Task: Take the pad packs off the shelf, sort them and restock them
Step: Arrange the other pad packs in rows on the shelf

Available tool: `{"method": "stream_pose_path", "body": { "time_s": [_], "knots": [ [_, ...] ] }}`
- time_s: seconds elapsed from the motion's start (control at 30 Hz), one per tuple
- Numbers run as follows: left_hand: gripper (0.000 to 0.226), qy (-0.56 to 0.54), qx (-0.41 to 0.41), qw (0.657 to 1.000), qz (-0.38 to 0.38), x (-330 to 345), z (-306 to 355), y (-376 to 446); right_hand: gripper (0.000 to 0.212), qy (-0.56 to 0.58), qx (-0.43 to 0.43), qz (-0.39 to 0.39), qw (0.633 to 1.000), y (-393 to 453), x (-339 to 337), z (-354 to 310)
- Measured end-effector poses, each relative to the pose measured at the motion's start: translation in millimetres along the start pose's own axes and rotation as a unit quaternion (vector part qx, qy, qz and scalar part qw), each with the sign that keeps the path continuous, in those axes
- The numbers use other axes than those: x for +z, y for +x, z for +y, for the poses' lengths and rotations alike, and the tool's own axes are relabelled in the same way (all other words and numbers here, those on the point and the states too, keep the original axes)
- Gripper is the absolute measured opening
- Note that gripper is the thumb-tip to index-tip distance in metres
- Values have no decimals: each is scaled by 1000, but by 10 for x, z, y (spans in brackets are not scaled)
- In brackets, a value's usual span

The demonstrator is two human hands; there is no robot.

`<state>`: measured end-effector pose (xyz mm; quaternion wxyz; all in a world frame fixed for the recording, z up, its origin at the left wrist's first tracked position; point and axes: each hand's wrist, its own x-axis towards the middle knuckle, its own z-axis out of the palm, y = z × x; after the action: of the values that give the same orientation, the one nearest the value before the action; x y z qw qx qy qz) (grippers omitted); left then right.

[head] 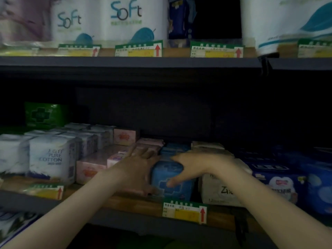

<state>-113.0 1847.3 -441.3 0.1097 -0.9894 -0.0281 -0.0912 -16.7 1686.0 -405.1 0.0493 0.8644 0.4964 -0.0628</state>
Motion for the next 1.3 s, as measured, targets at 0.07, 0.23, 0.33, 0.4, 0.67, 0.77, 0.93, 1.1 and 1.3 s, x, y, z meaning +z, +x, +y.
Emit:
{"method": "stream_pose_path", "body": {
  "time_s": [0.07, 0.23, 0.33, 0.4, 0.67, 0.77, 0.93, 1.1, 1.3],
  "knots": [
    [102, -13, -15, 1000, -2, -28, -33, -93, 106, -51, 31, -31, 998, 54, 87, -68],
    [97, -72, -48, 996, -14, -81, -129, -137, 108, -76, 14, 27, 997, 129, 213, -61],
    [98, -63, -58, 996, -28, -32, -138, -95, 104, -78, -8, 49, 996, 104, 226, -36],
    [97, -55, -58, 997, -21, 22, -134, -46, 105, -97, -14, 56, 994, 112, 236, -40],
    [94, -71, -51, 996, -3, 54, -120, 43, 104, -127, 69, 14, 989, 229, 208, -202],
    [93, -74, -48, 996, -5, 42, -136, 29, 106, -103, 91, 9, 991, 217, 218, -250],
    [97, -37, -43, 998, -1, -5, -45, -77, 102, -90, 86, 92, 988, 114, 320, -287],
    [92, -46, -6, 998, 50, -100, 99, -104, 90, -62, 30, 151, 986, -209, 84, -95],
    [84, -73, 25, 997, 29, -251, 512, 125, 84, -15, 129, 133, 983, -787, -246, 737]
  ]
}}
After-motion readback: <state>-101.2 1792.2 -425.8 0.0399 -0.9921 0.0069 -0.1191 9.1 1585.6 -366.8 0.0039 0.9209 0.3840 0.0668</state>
